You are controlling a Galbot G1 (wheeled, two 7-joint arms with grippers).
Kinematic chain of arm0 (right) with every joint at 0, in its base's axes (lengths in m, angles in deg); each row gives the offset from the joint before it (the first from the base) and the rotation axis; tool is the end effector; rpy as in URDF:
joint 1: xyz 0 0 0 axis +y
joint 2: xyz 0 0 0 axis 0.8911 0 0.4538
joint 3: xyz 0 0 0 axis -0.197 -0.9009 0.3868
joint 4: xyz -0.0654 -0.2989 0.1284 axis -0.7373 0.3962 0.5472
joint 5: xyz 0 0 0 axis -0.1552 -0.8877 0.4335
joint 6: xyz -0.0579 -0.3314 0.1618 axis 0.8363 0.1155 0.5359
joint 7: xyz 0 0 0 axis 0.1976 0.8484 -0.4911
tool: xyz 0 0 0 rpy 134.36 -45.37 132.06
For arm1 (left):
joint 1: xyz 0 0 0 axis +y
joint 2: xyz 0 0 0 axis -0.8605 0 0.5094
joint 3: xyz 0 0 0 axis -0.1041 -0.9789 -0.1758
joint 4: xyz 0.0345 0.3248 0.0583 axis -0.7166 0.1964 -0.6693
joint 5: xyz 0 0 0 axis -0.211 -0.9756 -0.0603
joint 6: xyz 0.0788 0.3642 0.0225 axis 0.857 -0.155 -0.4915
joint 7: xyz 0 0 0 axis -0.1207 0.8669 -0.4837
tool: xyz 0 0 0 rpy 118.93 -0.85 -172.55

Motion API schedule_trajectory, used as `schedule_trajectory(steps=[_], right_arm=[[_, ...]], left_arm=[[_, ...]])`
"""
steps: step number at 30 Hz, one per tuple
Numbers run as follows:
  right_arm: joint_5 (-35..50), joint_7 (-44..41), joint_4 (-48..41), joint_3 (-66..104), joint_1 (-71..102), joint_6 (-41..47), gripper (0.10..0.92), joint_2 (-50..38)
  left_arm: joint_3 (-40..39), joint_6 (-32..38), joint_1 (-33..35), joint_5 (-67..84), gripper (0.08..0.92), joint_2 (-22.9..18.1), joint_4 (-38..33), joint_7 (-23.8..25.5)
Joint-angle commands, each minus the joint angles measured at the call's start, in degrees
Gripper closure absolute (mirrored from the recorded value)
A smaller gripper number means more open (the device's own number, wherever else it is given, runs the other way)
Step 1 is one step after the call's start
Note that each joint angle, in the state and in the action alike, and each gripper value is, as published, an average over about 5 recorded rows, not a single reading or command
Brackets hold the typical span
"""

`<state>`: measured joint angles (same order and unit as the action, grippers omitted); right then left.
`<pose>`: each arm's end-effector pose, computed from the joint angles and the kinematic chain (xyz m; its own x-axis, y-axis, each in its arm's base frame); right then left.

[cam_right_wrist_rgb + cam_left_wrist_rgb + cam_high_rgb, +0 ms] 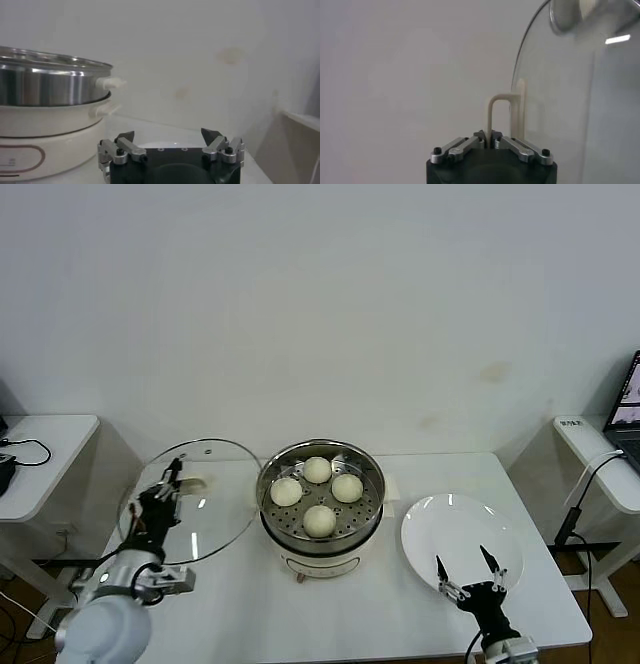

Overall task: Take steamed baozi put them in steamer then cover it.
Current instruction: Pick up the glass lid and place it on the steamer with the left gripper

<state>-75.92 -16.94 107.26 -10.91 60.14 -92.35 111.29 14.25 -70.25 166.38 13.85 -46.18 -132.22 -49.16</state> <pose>0.1794 -0.0948 -0.3462 -0.9896 -0.0806 0.1192 -0.1033 0.9745 -0.1991 0.2655 0.0595 -0.1995 -0.9992 0.0170 -0.0354 -0.0338 0.0872 0.9956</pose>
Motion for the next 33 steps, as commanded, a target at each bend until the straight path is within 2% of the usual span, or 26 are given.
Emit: schedule_trajectory(steps=[1,8,15,22,33], right_arm=[[-5.8,0.0,-1.5,-0.7,-0.4,-0.2,0.203,2.0],[-7.9,0.1,-3.4,-1.7,-1.6,-0.4,0.203,2.1],[-9.0,0.1,-4.7,-2.0,-2.0,-0.5,0.203,2.2],[-9.7,-0.1,-5.1,-2.8,-2.5,-0.3,0.203,2.6],[-10.1,-0.2,-5.5,-3.0,-2.3,-0.5,0.203,2.7]], left_arm=[[-17.6,-6.9,-13.9,-7.7,0.859,-4.1,4.0,6.9],[-22.0,-7.6,-17.1,-18.0,0.859,-12.9,8.0,11.0],[-25.5,-7.7,-22.4,-22.9,0.859,-18.9,12.7,12.4],[-28.4,-7.7,-24.3,-27.0,0.859,-23.3,15.4,13.5],[-29.4,-7.5,-24.0,-30.5,0.859,-26.7,18.8,14.2]])
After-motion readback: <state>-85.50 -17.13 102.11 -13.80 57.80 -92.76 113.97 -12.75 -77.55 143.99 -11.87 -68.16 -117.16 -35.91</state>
